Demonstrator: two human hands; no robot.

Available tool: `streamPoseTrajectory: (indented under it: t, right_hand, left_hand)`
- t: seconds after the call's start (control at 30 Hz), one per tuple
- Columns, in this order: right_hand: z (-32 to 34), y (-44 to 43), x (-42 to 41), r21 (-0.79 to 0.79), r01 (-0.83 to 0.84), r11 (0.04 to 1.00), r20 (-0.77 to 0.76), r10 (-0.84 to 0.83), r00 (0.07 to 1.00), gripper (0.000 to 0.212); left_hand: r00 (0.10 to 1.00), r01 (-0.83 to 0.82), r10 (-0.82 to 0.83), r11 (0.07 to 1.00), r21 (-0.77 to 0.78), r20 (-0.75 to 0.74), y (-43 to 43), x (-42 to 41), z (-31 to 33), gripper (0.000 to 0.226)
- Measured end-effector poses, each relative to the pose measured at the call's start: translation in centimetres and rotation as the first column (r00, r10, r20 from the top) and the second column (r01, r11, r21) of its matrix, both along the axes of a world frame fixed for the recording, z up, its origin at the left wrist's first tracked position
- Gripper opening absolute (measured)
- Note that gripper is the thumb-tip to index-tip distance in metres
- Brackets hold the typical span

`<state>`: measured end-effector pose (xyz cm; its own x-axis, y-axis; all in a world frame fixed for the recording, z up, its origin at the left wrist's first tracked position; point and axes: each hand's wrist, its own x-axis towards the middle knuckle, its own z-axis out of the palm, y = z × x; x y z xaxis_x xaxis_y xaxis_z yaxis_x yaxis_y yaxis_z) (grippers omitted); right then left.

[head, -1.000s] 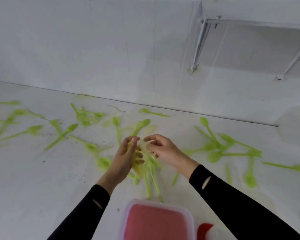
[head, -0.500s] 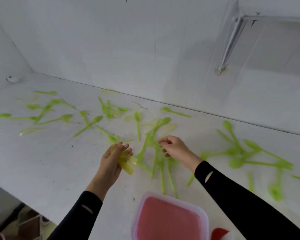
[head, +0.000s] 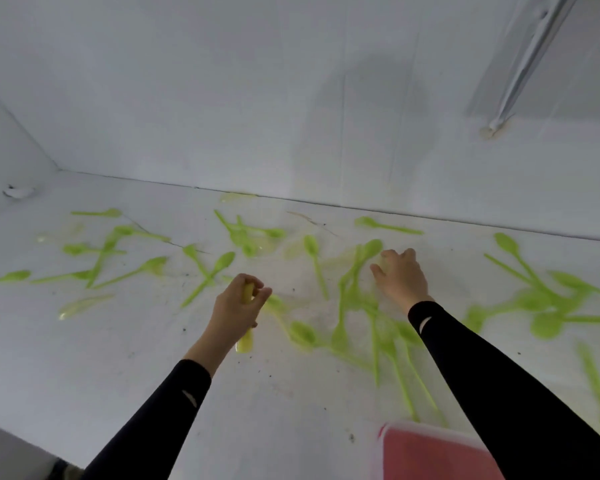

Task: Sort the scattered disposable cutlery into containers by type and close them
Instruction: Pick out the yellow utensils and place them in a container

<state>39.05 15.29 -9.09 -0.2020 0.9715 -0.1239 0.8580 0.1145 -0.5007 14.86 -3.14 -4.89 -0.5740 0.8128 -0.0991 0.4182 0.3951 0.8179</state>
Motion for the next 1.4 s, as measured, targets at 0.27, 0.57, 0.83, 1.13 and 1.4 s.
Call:
streamPoseTrajectory:
  t: [0.27,0.57,0.83,1.13,1.4]
  right_hand:
    - [0.1,-0.7,-0.2,0.043,0.166,0.985,-0.030,-0.164,0.986,0.042]
    - [1.0,-0.4,-4.6,0.018,0.167,0.986,-0.264,-0.156,0.952,0.049]
    - [-1.0,0.6,-7.2,-0.048,0.153,0.987,-0.067,-0.156,0.985,0.031]
    - [4.0,-1.0,-6.2,-0.206,0.233,0.950,-0.789,-0.302,0.535,0.014]
    - [7.6,-6.1,-7.4,-0.317,-0.181,0.931,-0.788,-0.152,0.596,0.016]
  left_hand:
    - [0.782,0.458,-0.484,0.874,-0.164,-0.393,3.0,-2.1,-2.8,0.025]
    - [0.634,0.584,-0.625,0.773,-0.249,-0.455,3.4,-1.7,-3.0,0.026]
    - [0.570,0.546,-0.655,0.753,-0.368,-0.496,3.0,-2.8,-3.1,0.025]
    - [0.832,0.403,-0.424,0.905,0.136,0.357,5.0,-5.1,1.5,0.031]
    - [0.751,0.058,-0.222,0.960,0.272,0.622,6.3,-4.5,1.3,0.024]
